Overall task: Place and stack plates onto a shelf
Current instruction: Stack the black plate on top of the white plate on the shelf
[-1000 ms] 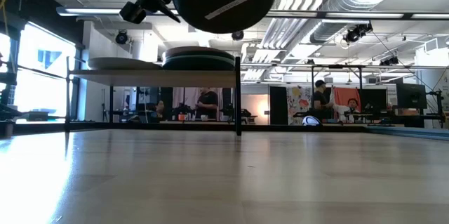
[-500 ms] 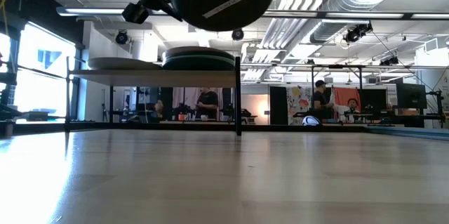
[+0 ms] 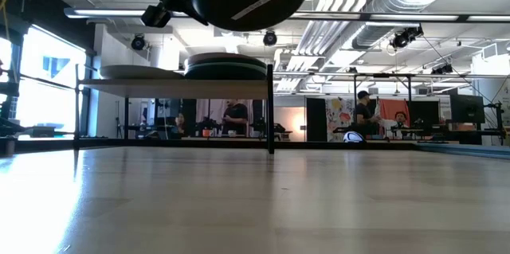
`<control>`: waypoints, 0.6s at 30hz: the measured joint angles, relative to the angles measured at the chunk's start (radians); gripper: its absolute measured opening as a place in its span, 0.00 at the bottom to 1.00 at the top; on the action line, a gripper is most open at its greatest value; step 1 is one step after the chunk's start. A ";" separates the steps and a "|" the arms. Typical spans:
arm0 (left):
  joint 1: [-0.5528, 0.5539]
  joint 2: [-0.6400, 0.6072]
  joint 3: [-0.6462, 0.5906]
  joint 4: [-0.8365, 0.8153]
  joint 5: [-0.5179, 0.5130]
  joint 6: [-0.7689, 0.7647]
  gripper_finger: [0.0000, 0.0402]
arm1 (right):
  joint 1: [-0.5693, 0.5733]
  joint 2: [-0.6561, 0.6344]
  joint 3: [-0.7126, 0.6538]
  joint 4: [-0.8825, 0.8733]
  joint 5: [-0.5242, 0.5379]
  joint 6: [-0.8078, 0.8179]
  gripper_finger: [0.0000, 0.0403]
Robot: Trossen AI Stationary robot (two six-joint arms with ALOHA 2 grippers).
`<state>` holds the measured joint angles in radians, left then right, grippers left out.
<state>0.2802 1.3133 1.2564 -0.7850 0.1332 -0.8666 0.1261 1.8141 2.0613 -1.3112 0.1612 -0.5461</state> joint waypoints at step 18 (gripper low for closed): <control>0.082 -0.001 -0.001 -0.084 -0.014 0.250 0.02 | -0.005 -0.002 0.000 -0.011 0.040 0.399 0.33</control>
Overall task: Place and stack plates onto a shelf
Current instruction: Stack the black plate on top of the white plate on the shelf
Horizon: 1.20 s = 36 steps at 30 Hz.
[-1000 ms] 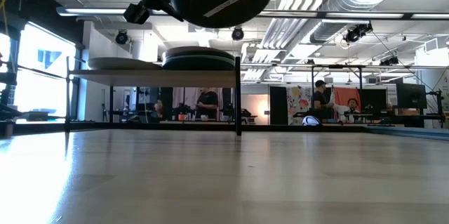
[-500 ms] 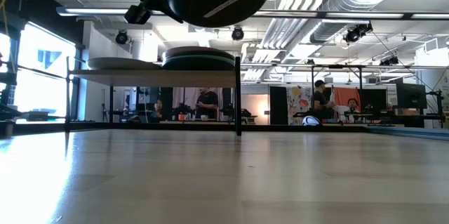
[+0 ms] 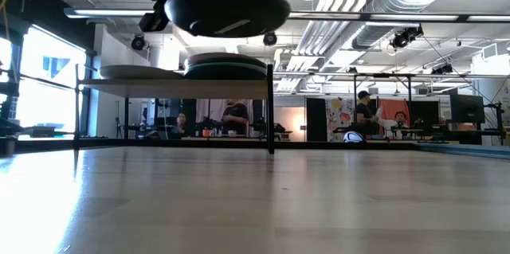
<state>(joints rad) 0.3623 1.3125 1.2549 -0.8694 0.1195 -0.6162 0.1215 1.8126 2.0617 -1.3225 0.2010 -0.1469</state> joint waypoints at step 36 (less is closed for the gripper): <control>0.675 -0.169 0.001 -0.151 -0.019 -0.021 0.02 | -0.368 0.000 0.000 -0.069 -0.045 -0.306 0.33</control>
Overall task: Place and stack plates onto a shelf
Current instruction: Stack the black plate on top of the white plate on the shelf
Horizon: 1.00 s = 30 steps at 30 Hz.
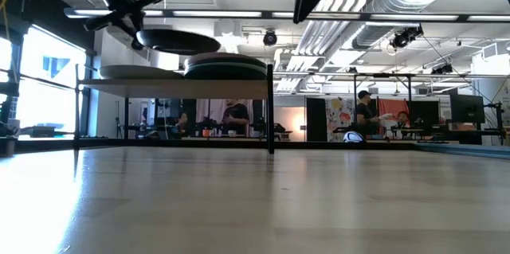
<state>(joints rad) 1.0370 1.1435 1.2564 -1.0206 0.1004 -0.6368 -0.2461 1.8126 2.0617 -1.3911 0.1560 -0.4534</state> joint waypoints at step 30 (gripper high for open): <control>-0.117 -0.062 0.004 -0.042 -0.147 -0.313 0.02 | -0.056 0.000 0.000 -0.009 -0.062 -0.080 0.33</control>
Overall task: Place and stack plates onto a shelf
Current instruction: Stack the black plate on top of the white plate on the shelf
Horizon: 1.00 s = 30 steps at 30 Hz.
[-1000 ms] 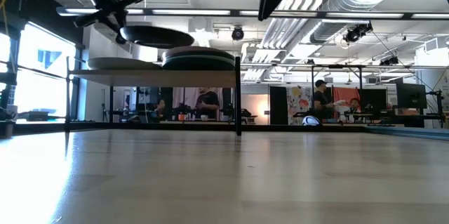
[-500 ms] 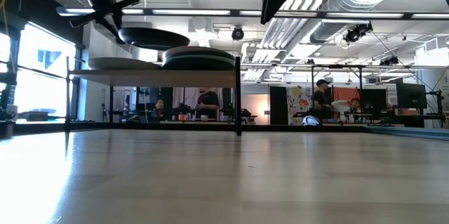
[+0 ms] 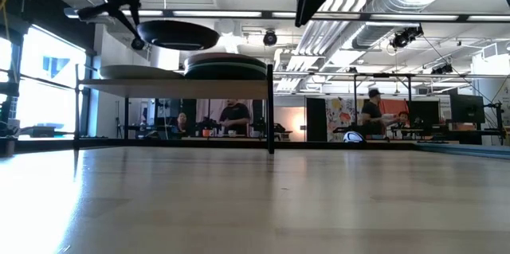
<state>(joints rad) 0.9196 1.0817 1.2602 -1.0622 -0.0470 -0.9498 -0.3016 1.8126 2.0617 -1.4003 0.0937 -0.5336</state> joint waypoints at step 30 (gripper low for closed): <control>-0.104 -0.050 -0.066 -0.285 -0.273 -0.384 0.02 | -0.059 0.000 0.000 0.010 -0.080 -0.077 0.33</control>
<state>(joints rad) 0.8158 1.0317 1.1938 -1.3470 -0.3204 -1.3338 -0.3607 1.8126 2.0617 -1.3907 0.0139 -0.6102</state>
